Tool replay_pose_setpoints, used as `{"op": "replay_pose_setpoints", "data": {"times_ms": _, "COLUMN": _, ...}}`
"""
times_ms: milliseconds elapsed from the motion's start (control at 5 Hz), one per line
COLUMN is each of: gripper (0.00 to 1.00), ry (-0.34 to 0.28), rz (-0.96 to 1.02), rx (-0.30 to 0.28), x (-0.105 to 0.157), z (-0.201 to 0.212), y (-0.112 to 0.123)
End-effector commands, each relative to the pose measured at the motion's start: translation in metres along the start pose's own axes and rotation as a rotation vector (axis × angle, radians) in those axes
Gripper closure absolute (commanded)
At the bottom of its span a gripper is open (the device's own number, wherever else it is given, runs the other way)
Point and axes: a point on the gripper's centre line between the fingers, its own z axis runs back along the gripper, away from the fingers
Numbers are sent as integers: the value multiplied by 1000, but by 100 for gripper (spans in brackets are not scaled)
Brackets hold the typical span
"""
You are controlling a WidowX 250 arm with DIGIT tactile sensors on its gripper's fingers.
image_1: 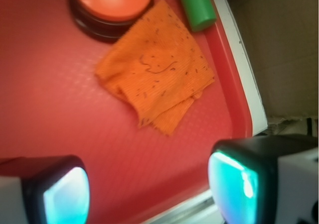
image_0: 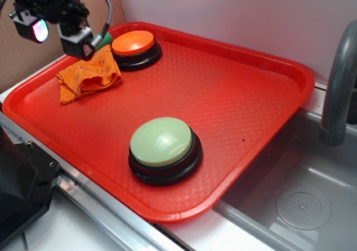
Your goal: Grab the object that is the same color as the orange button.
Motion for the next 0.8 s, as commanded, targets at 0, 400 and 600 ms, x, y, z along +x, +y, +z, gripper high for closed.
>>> {"op": "replay_pose_setpoints", "data": {"times_ms": 0, "gripper": 0, "ry": -19, "rz": 68, "rx": 34, "x": 7, "z": -40, "y": 26}}
{"op": "replay_pose_setpoints", "data": {"times_ms": 400, "gripper": 0, "ry": -45, "rz": 29, "rx": 40, "x": 17, "z": -65, "y": 26}}
{"op": "replay_pose_setpoints", "data": {"times_ms": 600, "gripper": 0, "ry": -81, "rz": -15, "rx": 22, "x": 23, "z": -71, "y": 22}}
